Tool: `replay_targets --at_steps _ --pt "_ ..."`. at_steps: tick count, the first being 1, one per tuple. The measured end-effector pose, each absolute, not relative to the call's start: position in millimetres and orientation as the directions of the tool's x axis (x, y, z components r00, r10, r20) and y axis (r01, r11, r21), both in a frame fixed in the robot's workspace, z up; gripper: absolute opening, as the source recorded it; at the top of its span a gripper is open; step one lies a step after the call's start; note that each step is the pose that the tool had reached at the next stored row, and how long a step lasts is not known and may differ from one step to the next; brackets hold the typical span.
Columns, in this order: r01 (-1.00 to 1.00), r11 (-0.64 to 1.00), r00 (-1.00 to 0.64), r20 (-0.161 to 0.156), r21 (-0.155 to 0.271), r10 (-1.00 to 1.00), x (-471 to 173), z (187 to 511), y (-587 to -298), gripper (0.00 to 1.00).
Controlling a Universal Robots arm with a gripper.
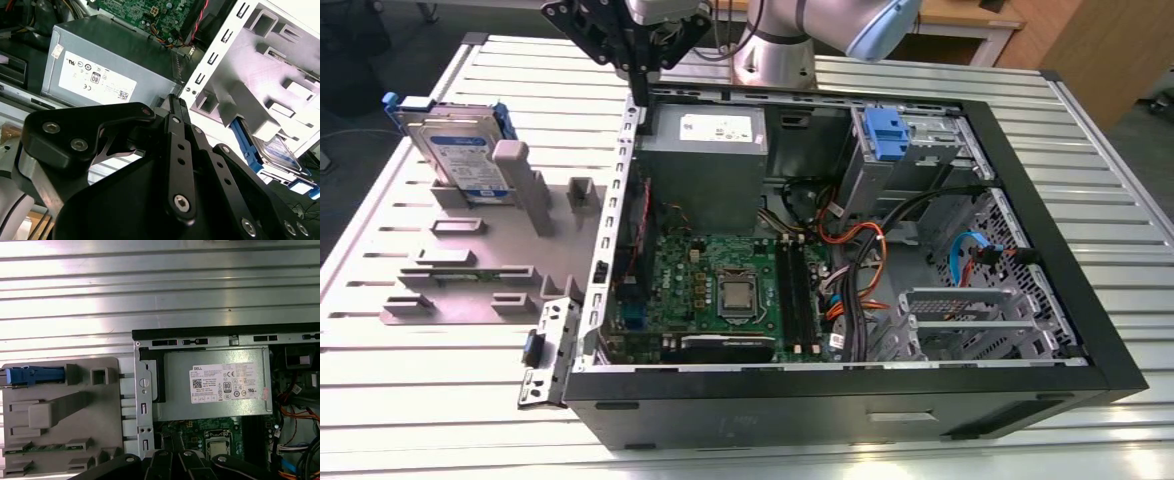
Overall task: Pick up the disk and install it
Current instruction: 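Reach for the disk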
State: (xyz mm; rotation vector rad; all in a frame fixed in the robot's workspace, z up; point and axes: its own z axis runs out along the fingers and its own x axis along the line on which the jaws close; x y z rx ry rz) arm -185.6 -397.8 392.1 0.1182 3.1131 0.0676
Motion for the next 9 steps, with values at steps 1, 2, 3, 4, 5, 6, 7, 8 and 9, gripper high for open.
replay_targets --at_steps 1,2,3,4,5,6,7,8,9 --pt "0.075 0.996 -0.997 -0.024 0.044 0.076 -186.3 392.2 -397.8 0.11" --pt "0.075 0.996 -0.997 -0.024 0.044 0.076 -187.2 392.1 -397.8 0.11" --pt "0.075 0.996 -0.997 -0.024 0.044 0.076 -188.2 392.1 -397.8 0.11" --pt "0.075 0.996 -0.997 -0.024 0.044 0.076 -189.4 392.1 -397.8 0.11" --pt "0.075 0.996 -0.997 -0.024 0.044 0.076 -190.7 392.1 -397.8 0.11" --pt "0.075 0.996 -0.997 -0.024 0.044 0.076 -192.1 392.1 -397.8 0.11" --pt "0.075 0.996 -0.997 -0.024 0.044 0.076 -193.6 392.1 -397.8 0.11" --pt "0.075 0.996 -0.997 -0.024 0.044 0.076 -195.2 392.1 -397.8 0.11" --pt "0.075 0.996 -0.997 -0.024 0.044 0.076 -196.9 392.1 -397.8 0.11"
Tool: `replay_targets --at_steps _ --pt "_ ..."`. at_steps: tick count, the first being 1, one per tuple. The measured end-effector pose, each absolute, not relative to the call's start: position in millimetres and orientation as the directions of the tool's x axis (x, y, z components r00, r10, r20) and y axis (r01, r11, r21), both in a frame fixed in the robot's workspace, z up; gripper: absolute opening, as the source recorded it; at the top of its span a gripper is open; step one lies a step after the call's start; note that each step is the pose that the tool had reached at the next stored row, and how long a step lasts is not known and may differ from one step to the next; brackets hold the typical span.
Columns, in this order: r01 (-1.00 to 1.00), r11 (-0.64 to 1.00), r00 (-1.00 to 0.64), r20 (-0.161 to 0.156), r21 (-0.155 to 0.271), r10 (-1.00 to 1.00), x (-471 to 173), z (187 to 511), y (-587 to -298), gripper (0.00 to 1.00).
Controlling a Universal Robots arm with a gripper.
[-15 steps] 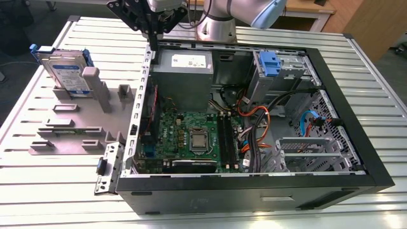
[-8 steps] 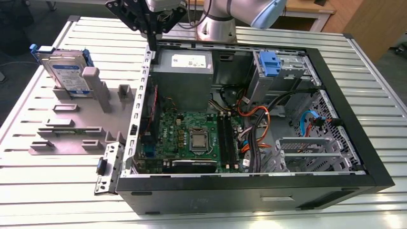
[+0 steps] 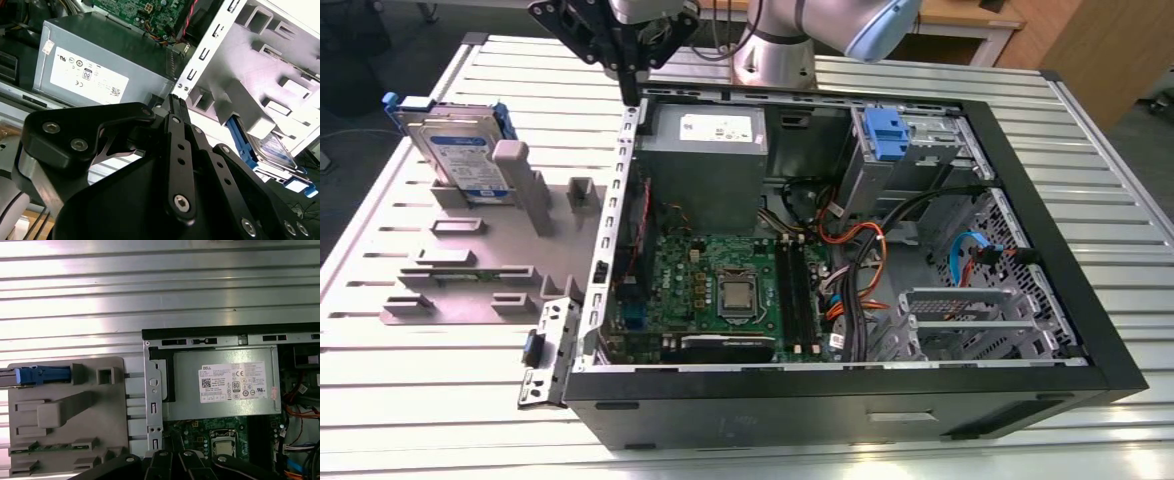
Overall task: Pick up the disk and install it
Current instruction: 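Reach for the disk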
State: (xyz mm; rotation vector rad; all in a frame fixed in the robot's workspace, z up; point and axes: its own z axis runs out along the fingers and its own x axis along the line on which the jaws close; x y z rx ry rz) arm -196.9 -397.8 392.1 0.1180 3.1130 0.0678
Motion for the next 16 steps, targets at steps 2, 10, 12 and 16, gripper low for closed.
replay_targets --at_steps 2,10,12,16 --pt "0.075 0.996 -0.997 -0.024 0.044 0.076 -200.8 392.1 -397.8 0.11" --pt "0.075 0.996 -0.997 -0.024 0.044 0.076 -208.0 391.9 -397.8 0.11" --pt "0.075 0.996 -0.997 -0.024 0.044 0.076 -208.6 391.8 -397.8 0.11" --pt "0.075 0.996 -0.997 -0.024 0.044 0.076 -209.7 391.7 -397.8 0.11"
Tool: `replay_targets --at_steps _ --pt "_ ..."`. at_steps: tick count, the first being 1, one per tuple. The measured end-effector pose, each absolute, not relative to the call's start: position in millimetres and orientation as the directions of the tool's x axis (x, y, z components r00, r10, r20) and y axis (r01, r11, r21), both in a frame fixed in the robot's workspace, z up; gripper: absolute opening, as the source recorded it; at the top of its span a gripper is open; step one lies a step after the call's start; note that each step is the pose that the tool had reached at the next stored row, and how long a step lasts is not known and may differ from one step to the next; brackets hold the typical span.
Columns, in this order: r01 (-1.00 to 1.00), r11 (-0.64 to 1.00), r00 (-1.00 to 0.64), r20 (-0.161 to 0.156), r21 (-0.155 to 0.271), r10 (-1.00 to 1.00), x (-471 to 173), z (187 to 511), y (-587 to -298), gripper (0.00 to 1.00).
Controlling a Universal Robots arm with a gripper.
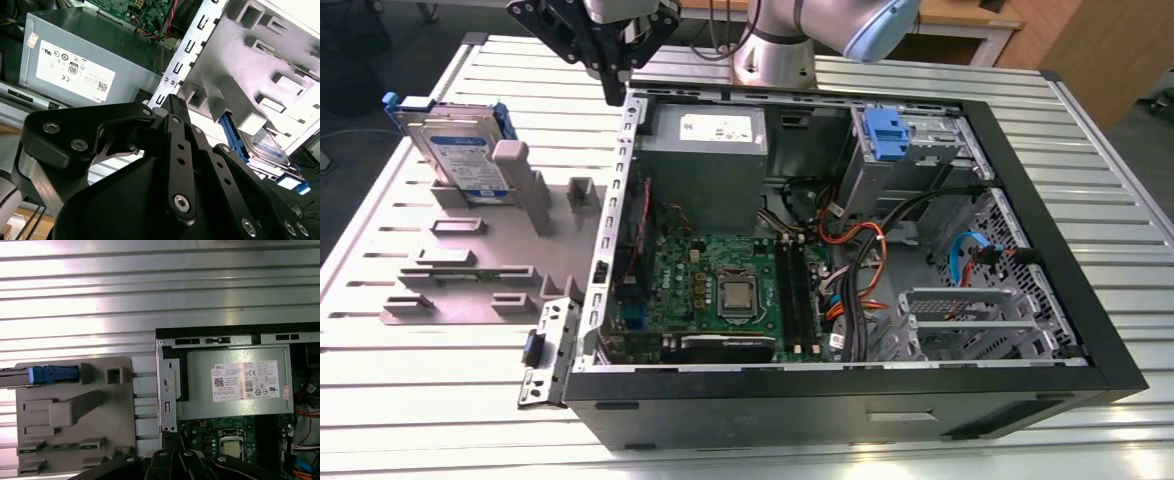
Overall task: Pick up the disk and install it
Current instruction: 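Reach for the disk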
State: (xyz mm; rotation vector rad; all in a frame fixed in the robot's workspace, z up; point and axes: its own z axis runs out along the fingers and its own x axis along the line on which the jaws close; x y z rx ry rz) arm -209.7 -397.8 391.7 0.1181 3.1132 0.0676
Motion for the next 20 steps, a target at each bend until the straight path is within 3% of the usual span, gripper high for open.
replay_targets --at_steps 20 --pt "0.075 0.996 -0.997 -0.024 0.044 0.076 -218.3 391.5 -397.8 0.11"
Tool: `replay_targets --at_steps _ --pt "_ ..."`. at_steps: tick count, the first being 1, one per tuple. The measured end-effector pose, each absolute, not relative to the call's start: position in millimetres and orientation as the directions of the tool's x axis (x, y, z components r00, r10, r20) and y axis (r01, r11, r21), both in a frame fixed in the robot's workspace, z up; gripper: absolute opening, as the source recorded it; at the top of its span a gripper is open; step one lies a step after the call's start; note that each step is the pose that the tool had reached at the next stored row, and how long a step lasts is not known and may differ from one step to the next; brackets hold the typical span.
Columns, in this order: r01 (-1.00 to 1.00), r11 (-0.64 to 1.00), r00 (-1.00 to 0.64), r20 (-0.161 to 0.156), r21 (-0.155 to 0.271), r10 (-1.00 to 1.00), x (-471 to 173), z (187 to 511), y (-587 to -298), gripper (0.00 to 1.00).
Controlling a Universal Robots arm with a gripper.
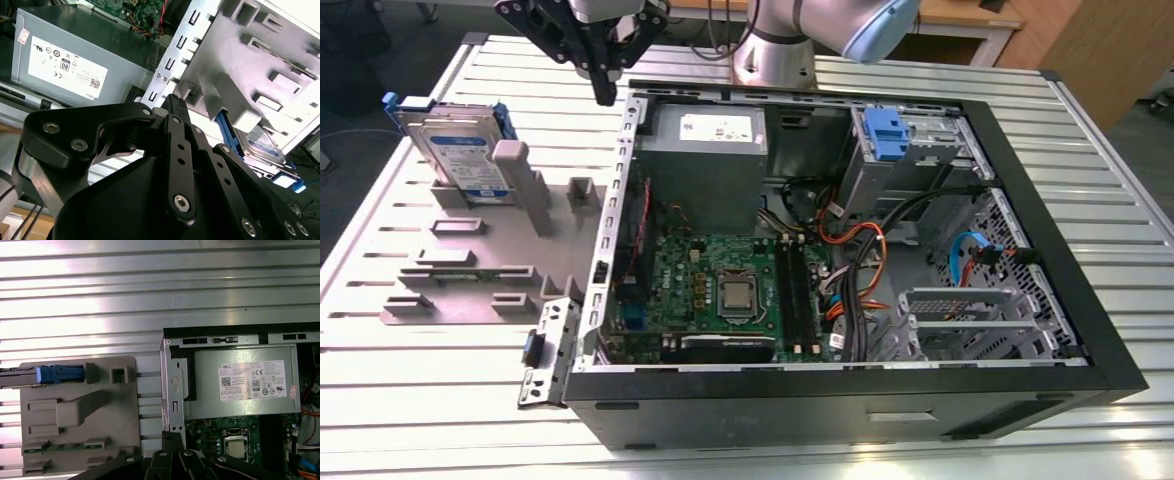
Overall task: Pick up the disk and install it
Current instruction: 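Reach for the disk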
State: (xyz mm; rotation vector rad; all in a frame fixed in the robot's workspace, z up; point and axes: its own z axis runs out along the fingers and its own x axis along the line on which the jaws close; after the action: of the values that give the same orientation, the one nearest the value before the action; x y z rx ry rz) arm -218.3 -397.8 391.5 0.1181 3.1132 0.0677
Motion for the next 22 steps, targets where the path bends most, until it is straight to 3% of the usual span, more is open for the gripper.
replay_targets --at_steps 22 --pt "0.075 0.996 -0.997 -0.024 0.044 0.076 -222.9 391.6 -397.8 0.11"
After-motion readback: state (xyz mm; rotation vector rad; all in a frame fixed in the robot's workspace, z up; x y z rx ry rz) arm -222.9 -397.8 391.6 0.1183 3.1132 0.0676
